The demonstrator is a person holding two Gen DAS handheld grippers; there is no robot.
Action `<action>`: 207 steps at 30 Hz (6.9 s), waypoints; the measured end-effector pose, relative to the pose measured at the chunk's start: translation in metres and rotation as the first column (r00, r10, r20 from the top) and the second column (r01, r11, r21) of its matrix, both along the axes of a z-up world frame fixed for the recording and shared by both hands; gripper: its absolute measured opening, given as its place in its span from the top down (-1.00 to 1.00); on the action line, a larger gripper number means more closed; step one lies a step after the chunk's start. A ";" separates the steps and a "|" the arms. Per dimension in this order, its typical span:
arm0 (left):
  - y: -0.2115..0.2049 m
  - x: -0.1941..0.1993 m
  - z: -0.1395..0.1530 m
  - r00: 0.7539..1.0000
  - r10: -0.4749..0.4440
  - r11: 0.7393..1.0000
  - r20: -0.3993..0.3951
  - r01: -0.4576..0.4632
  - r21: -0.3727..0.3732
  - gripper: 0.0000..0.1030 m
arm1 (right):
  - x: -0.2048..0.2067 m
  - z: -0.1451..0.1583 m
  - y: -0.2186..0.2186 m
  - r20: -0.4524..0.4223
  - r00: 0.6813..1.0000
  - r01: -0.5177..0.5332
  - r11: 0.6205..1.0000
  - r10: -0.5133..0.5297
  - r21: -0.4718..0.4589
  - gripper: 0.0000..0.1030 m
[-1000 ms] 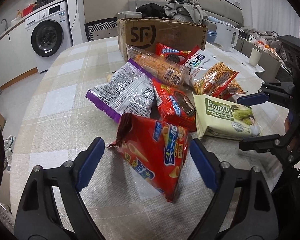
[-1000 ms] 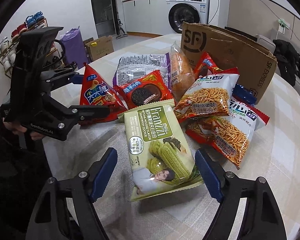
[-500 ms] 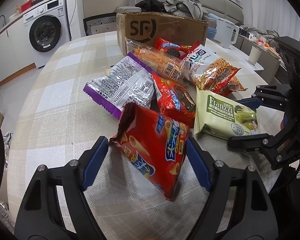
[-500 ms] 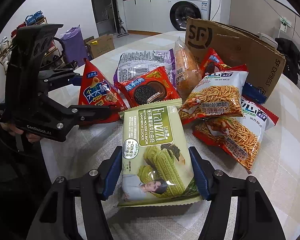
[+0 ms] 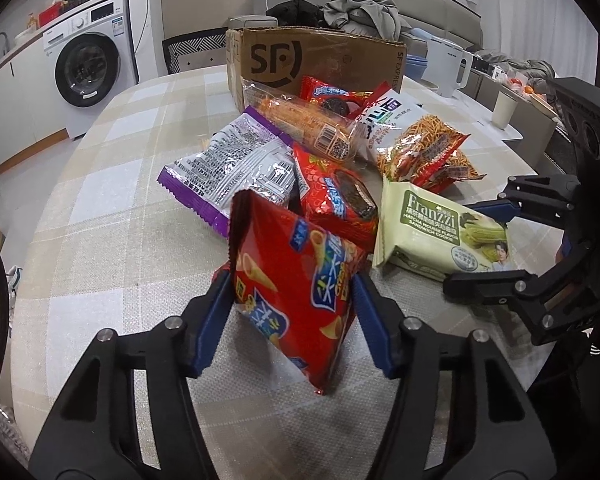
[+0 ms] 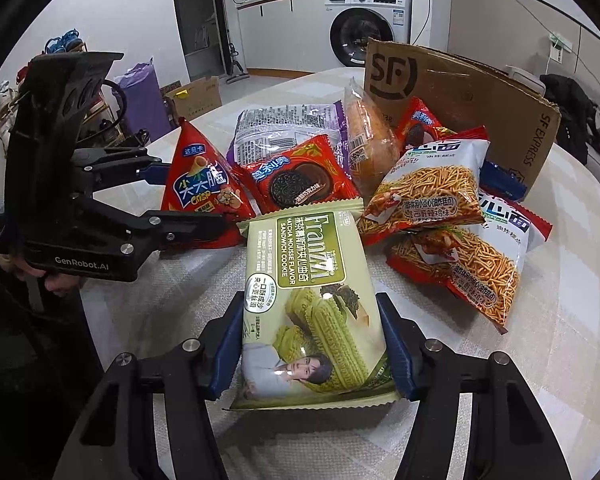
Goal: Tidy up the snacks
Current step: 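Grasp the red chip bag with the left tool while the right tool grasps the green Franzzi pack, then lift both held bags and carry them over the open cardboard box, then open the right tool dropping the Franzzi pack while the left tool releases the red bag into the box, then withdraw both tools from the box back toward the remaining snacks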
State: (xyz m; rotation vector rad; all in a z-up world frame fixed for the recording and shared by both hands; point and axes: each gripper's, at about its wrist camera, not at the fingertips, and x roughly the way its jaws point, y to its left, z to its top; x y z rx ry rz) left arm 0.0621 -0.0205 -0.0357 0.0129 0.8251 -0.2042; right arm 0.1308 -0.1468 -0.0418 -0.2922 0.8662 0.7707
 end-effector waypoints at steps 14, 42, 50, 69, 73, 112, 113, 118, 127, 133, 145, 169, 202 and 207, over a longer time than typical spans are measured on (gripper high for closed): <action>0.003 -0.016 0.010 0.999 0.000 1.000 0.040 0.001 -0.026 -0.02 | -0.017 0.009 -0.010 0.026 0.999 0.032 0.999 -0.032 0.022 -0.20; 0.007 -0.032 0.072 0.988 0.026 0.999 0.151 -0.022 -0.028 -0.02 | -0.031 0.063 -0.036 0.138 0.986 0.076 0.991 -0.090 0.106 -0.19; 0.008 -0.023 0.097 0.981 0.034 0.999 0.189 -0.031 -0.015 -0.02 | -0.021 0.082 -0.042 0.161 0.978 0.109 0.984 -0.132 0.143 -0.19; 0.015 0.003 0.152 0.971 0.044 0.999 0.237 -0.043 -0.010 -0.03 | 0.008 0.136 -0.055 0.227 0.950 0.167 0.962 -0.215 0.214 -0.19; 0.015 0.010 0.161 0.969 0.047 0.999 0.243 -0.048 -0.002 -0.03 | 0.016 0.145 -0.055 0.239 0.945 0.173 0.960 -0.225 0.220 -0.19; -0.002 0.203 0.172 0.976 0.030 0.999 0.216 -0.036 0.022 -0.03 | 0.137 0.157 -0.038 0.214 0.928 0.268 0.945 -0.306 0.188 -0.19; -0.003 0.207 0.170 0.977 0.030 0.999 0.213 -0.036 0.022 -0.03 | 0.139 0.155 -0.037 0.213 0.927 0.271 0.945 -0.307 0.184 -0.19; -0.004 0.231 0.161 0.980 0.031 0.999 0.194 -0.037 0.027 -0.03 | 0.150 0.147 -0.033 0.200 0.930 0.279 0.946 -0.310 0.167 -0.19; -0.007 0.270 0.149 0.984 0.034 0.999 0.172 -0.040 0.032 -0.03 | 0.165 0.140 -0.028 0.186 0.930 0.292 0.945 -0.317 0.147 -0.19; -0.014 0.294 0.142 0.986 0.028 0.999 0.164 -0.034 0.032 -0.03 | 0.176 0.135 -0.029 0.184 0.929 0.301 0.944 -0.322 0.133 -0.19; -0.029 0.329 0.122 0.990 0.014 0.998 0.139 -0.021 0.050 -0.03 | 0.190 0.128 -0.023 0.182 0.933 0.297 0.950 -0.310 0.098 -0.19; -0.024 0.290 0.136 0.980 0.023 0.999 0.199 -0.031 0.037 -0.99 | 0.158 0.143 -0.040 0.235 0.912 0.307 0.940 -0.335 0.148 -0.83; 0.028 0.177 0.159 0.972 0.131 0.991 0.196 -0.134 0.000 -0.99 | 0.106 0.133 -0.051 0.192 0.905 0.350 0.921 -0.379 0.170 -0.98; 0.034 0.169 0.152 0.971 0.150 0.988 0.188 -0.153 0.004 -0.99 | 0.099 0.125 -0.052 0.170 0.909 0.355 0.921 -0.381 0.164 -0.98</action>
